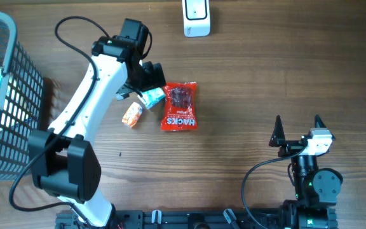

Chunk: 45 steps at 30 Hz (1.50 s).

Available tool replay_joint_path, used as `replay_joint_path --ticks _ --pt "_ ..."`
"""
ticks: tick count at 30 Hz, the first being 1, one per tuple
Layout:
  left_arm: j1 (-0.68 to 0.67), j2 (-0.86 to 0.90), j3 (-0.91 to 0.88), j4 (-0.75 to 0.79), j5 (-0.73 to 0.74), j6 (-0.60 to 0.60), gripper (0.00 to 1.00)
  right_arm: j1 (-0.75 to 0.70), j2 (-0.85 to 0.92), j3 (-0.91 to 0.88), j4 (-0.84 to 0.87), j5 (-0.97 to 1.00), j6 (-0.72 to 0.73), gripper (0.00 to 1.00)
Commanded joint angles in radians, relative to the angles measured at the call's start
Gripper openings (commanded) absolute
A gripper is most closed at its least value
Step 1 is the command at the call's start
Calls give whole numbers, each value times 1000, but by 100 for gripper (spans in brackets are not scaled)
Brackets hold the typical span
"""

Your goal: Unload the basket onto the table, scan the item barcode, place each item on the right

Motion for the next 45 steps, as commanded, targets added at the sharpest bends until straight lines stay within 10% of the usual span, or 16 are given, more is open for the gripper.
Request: replay_joint_path --ticks 1,9,18,33,45 --pt "59 -61 109 -31 -51 23 100 -2 -4 -1 2 7 -13 100" --pt "579 -353 325 69 -167 23 100 -2 -4 -1 2 7 -14 100" --pt "1158 -202 183 51 -166 19 100 -2 -4 -1 2 7 -13 100" --pt "1126 258 151 284 272 560 100 -2 -4 -1 2 7 -13 100" --pt "891 296 150 351 -368 508 100 -2 -4 -1 2 7 -13 100"
